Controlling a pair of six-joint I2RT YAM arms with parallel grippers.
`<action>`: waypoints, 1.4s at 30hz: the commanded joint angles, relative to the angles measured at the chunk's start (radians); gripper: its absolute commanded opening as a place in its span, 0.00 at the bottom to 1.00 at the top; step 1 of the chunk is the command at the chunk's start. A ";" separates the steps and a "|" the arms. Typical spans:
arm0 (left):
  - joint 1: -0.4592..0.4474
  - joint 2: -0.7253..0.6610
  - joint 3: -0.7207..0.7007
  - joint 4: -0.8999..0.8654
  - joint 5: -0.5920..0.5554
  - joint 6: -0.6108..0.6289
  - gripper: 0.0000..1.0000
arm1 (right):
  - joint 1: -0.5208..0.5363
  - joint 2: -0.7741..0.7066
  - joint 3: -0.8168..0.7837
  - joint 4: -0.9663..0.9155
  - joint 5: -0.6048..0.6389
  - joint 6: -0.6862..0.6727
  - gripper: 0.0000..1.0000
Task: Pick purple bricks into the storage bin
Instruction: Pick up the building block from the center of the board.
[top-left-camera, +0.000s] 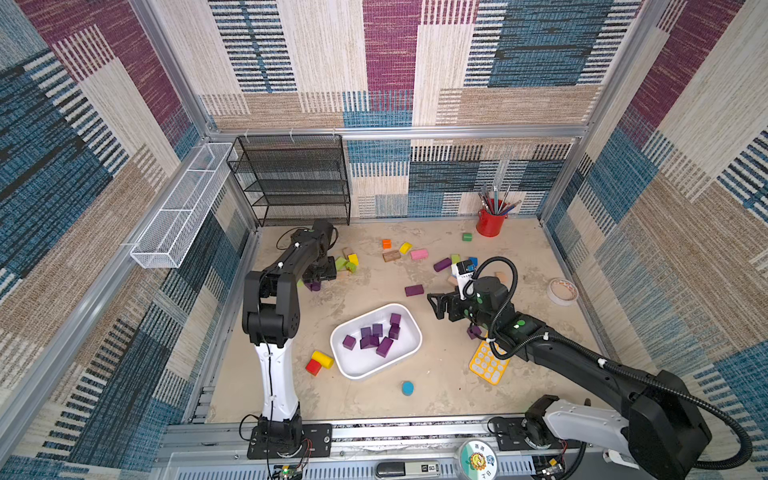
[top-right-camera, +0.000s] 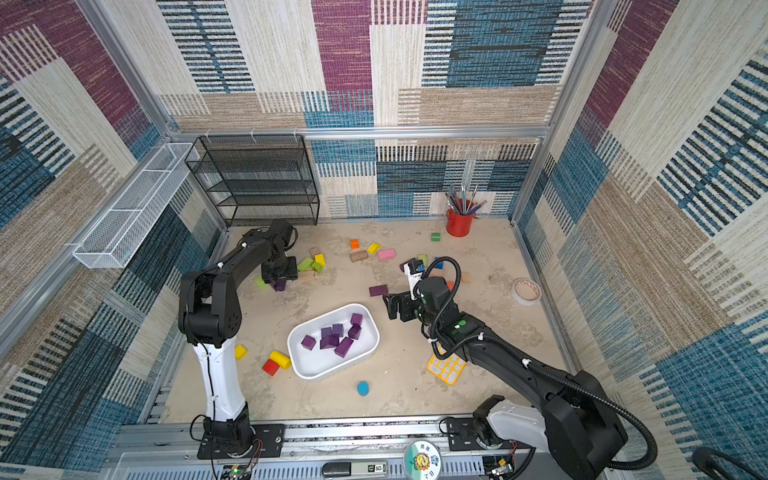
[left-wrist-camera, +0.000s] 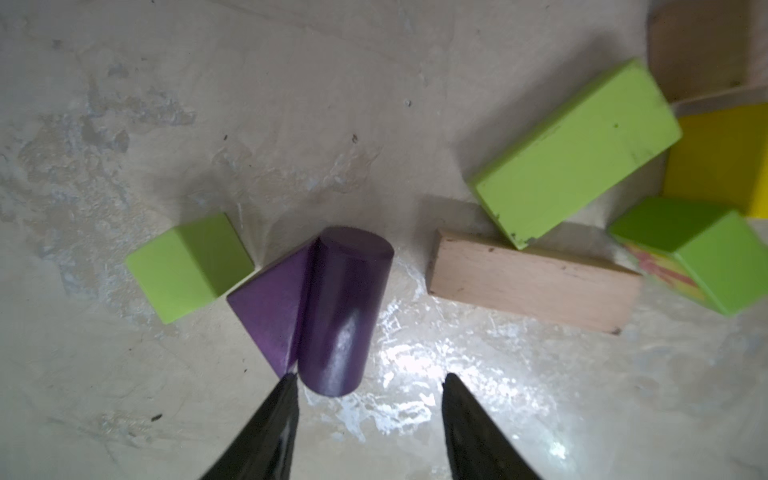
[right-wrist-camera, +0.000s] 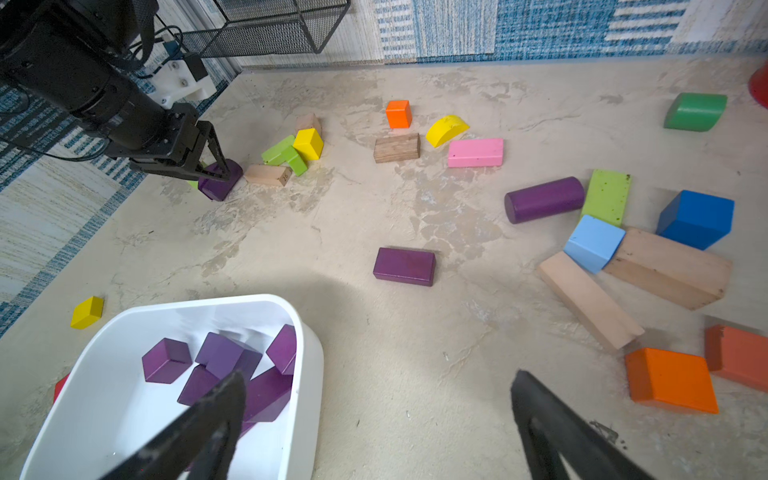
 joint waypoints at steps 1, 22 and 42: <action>0.001 0.015 0.014 0.008 0.013 0.042 0.57 | -0.001 0.008 0.011 0.020 -0.027 -0.005 1.00; 0.015 0.113 0.092 -0.017 0.015 0.089 0.54 | -0.001 0.006 0.016 0.004 -0.022 -0.011 1.00; 0.016 0.132 0.075 -0.029 0.020 0.075 0.32 | -0.001 0.035 0.008 0.020 -0.025 -0.005 0.99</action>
